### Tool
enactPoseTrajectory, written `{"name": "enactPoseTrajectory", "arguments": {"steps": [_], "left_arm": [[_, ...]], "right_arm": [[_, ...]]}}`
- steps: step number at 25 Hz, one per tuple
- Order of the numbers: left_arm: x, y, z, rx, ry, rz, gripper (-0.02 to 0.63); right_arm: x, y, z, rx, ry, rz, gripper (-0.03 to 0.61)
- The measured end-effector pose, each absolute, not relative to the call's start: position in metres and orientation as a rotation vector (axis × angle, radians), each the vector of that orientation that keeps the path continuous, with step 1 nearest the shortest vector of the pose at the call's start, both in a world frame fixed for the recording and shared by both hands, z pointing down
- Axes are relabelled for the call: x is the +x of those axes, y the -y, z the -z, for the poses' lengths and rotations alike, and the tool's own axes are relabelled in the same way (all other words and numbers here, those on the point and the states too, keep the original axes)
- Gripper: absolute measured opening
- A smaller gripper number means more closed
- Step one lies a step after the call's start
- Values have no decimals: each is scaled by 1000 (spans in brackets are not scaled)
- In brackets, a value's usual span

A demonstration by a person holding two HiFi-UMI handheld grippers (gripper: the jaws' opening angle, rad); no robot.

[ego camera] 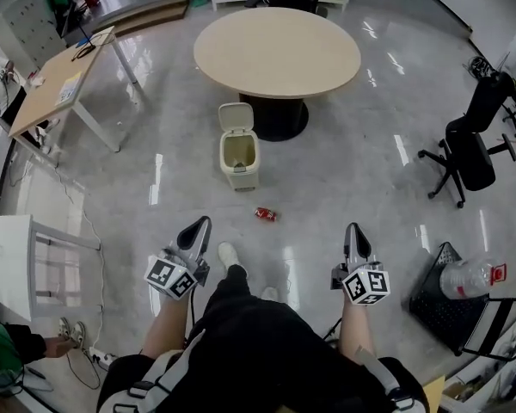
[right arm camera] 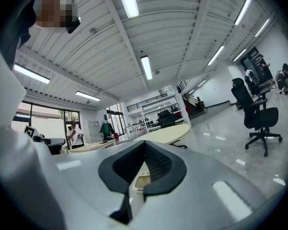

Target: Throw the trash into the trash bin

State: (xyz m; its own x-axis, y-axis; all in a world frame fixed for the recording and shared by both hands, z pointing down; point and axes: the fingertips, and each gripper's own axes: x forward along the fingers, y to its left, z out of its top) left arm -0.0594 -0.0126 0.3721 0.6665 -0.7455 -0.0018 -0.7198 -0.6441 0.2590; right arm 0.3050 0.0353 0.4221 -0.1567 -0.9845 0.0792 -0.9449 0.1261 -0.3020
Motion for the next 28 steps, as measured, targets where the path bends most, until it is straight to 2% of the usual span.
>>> {"name": "enactPoseTrajectory", "arguments": {"steps": [9, 16, 23, 28], "left_arm": [[-71, 119, -396, 2653, 1132, 202, 0], [-69, 210, -392, 2683, 1073, 258, 0], [-115, 263, -417, 2637, 1088, 253, 0], [-125, 291, -434, 2613, 1095, 203, 0]], "right_arm": [[284, 63, -416, -1965, -2221, 390, 6], [240, 164, -392, -1886, -2324, 359, 6], [165, 237, -423, -1868, -2478, 380, 6], [143, 267, -443, -1830, -2533, 450, 6]]}}
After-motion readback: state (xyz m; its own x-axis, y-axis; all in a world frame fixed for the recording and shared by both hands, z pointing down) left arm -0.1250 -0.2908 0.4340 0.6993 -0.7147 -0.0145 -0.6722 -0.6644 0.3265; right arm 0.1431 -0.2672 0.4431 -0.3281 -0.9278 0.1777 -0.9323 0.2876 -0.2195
